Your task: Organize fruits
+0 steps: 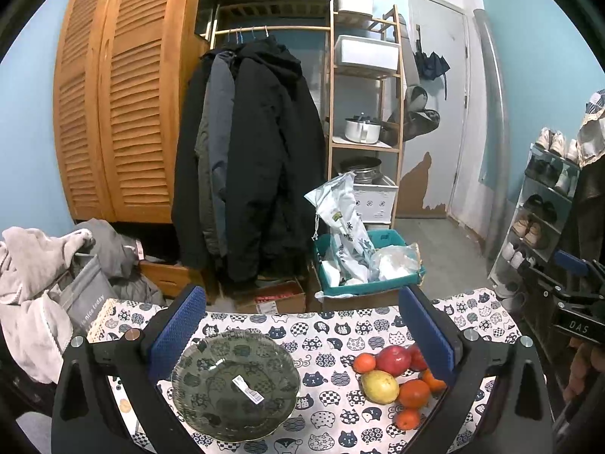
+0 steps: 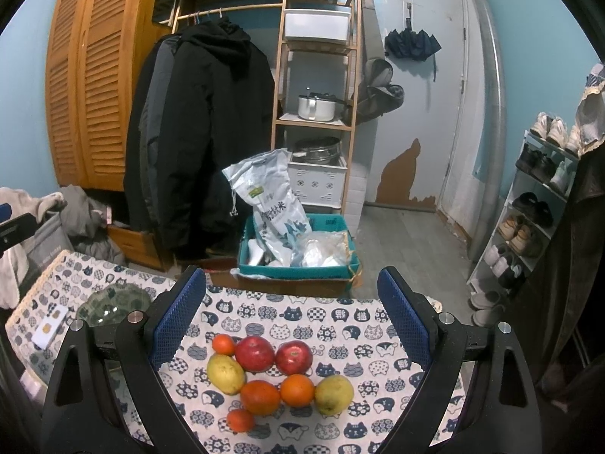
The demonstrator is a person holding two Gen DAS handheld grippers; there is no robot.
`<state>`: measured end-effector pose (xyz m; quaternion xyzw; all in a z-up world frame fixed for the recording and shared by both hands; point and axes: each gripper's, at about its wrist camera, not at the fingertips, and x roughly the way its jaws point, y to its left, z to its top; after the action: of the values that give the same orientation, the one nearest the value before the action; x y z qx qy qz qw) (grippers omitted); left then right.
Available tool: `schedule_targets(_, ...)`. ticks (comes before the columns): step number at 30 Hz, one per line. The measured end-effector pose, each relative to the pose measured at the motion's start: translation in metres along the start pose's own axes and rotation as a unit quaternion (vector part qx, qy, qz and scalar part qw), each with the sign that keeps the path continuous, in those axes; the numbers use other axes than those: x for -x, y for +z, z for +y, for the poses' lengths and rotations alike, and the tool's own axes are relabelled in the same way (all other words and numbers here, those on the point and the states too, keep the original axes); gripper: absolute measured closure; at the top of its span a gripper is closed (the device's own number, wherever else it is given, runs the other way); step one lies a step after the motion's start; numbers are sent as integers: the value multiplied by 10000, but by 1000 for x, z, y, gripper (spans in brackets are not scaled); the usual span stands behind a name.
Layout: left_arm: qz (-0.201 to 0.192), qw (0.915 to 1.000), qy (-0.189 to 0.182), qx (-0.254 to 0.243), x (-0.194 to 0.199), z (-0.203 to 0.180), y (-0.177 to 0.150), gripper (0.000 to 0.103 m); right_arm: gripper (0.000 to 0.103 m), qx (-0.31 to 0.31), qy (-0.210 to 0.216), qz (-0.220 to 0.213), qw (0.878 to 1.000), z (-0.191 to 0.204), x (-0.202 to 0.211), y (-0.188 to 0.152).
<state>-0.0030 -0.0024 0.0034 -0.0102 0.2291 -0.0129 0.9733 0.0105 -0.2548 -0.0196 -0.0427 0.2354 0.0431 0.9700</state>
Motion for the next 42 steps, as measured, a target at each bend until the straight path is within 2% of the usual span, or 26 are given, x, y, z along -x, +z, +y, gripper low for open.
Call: schedule_targets(42, 24, 10000, -11, 29, 0, -2, 0, 0, 12, 47, 1, 11, 10000, 1, 1, 0)
